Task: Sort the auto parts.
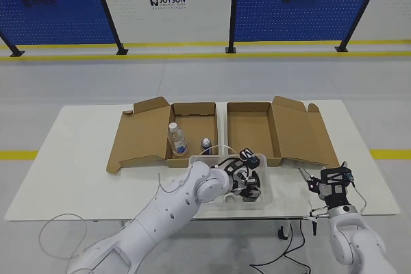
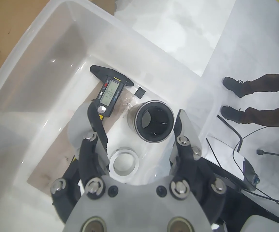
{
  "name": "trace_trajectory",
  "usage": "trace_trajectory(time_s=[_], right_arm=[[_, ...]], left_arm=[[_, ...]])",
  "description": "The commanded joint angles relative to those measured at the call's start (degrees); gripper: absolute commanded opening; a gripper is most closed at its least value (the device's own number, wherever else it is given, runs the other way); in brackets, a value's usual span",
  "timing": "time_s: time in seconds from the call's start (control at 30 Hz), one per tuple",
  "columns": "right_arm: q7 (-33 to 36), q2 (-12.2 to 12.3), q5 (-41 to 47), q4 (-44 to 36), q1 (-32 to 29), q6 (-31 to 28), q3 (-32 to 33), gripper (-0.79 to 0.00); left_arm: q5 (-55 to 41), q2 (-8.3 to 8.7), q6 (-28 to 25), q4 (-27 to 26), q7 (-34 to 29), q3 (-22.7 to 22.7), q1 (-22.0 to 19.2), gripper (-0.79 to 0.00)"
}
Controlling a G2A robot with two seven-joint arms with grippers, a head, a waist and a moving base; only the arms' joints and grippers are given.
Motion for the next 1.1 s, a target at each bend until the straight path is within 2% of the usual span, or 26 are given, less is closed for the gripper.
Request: trace_trajectory(time_s=[0.0,0.1,0.17,0.23,0.4,0.47,0.73,1.07], right_arm=[[0.0,0.0,0.0,0.0,0.0,0.0,0.0,0.000],[0.0,0.0,0.0,0.0,0.0,0.0,0.0,0.000],[0.0,0.0,0.0,0.0,0.0,0.0,0.0,0.000],[0.0,0.0,0.0,0.0,0.0,0.0,0.0,0.000],[0.0,0.0,0.0,0.0,0.0,0.0,0.0,0.000],[0.0,0.0,0.0,0.0,0.0,0.0,0.0,0.000],[0.0,0.0,0.0,0.0,0.0,0.0,0.0,0.000],[0.0,0.0,0.0,0.0,0.0,0.0,0.0,0.000]], left_arm=[[-0.5,-0.07,0.8,0.3,0.8,-0.4,0.4,-0.175],[0.1,-0.12,0.7,1.1,1.1,-0.4,0.2,-0.222],[0.3,-0.16,0.6,1.7,1.4,-0.5,0.1,-0.299],[0.7,-0.21,0.6,1.9,1.3,-0.5,0.0,-0.332],[1.3,-0.31,0.4,2.3,0.3,-0.6,-0.4,-0.336],[1.2,-0.38,0.4,2.3,0.3,-0.7,-0.4,-0.394],[0.9,-0.88,-0.9,3.2,-0.9,0.0,-0.9,-0.425],[0.8,-1.72,-1.9,5.1,-1.1,0.9,-2.1,-0.505]])
